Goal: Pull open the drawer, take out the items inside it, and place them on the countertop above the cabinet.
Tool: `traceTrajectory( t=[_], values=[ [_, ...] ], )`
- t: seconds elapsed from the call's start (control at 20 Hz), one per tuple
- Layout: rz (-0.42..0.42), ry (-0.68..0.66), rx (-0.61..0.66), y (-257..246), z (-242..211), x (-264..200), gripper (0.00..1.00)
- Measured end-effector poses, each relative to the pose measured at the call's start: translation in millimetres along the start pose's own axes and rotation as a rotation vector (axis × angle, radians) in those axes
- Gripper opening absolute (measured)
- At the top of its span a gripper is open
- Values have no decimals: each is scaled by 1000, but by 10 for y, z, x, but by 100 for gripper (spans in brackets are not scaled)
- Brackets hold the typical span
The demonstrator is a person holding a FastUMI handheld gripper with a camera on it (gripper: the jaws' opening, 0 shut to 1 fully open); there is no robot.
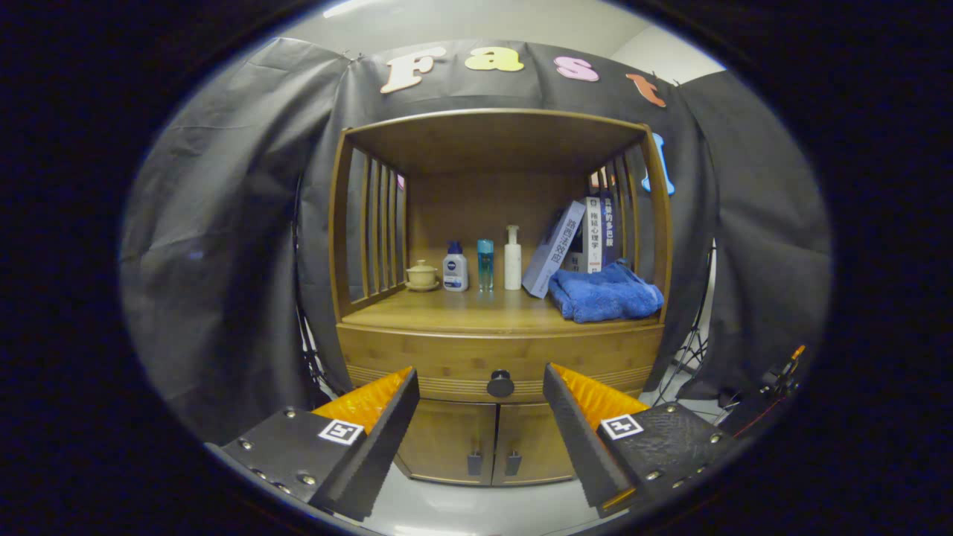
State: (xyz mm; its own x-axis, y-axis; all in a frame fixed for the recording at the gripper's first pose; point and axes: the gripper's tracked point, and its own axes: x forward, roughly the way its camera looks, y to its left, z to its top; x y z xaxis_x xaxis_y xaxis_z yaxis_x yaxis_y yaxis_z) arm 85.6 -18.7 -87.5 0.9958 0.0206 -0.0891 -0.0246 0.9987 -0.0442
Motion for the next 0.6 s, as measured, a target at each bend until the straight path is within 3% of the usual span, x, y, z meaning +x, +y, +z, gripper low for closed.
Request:
traceTrajectory(
  t=[0.4,0.6],
  values=[
    [3,77,-74,-182,-487,1100,100],
    [4,134,-98,-305,-871,1490,79]
  ],
)
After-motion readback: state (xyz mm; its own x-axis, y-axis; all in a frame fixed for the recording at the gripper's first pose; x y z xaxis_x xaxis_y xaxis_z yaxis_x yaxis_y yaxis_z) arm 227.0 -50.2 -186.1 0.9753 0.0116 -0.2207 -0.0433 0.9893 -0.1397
